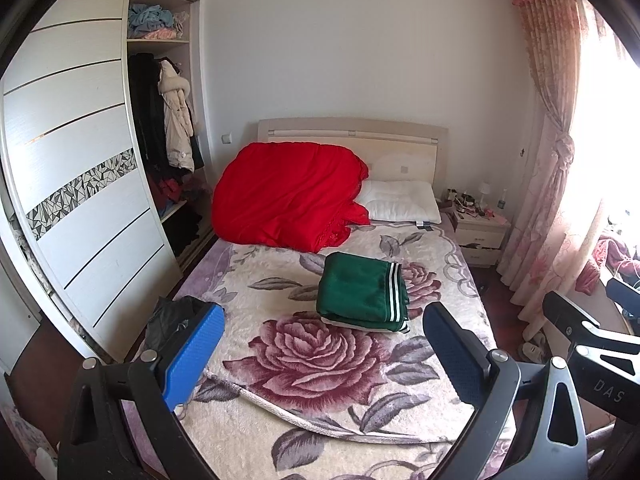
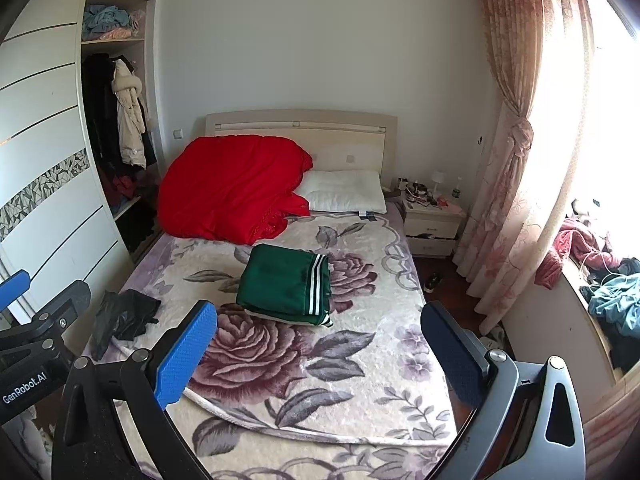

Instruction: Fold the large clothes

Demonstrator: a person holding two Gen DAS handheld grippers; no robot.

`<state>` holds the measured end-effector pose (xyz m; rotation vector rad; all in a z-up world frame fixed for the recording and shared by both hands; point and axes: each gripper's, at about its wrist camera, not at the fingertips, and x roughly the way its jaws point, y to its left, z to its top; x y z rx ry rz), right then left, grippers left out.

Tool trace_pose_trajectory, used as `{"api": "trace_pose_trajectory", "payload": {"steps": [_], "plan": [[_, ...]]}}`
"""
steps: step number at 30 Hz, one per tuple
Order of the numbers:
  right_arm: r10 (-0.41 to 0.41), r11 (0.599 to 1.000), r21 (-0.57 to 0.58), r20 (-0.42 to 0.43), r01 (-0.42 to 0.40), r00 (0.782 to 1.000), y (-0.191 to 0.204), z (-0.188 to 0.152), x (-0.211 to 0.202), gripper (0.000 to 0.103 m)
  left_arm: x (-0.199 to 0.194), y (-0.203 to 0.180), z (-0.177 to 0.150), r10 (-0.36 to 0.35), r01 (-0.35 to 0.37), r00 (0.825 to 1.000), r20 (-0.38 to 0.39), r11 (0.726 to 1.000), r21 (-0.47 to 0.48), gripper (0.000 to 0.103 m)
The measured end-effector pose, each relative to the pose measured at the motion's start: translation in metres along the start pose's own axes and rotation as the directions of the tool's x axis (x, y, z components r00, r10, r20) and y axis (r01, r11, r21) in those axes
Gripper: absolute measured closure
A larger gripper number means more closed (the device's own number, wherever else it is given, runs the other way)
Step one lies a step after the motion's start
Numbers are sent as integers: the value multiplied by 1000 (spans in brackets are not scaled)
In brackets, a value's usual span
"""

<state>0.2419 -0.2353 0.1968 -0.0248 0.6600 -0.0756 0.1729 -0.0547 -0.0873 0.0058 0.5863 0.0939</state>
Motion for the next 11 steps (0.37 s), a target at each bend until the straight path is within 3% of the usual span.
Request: {"api": "trace_pose_trajectory", "payload": {"steps": [11], "plan": [[-2, 1000, 2, 1, 2, 1000, -2, -2, -2, 0, -3, 1, 4, 7, -7, 1000, 4, 1000, -6, 2]]}}
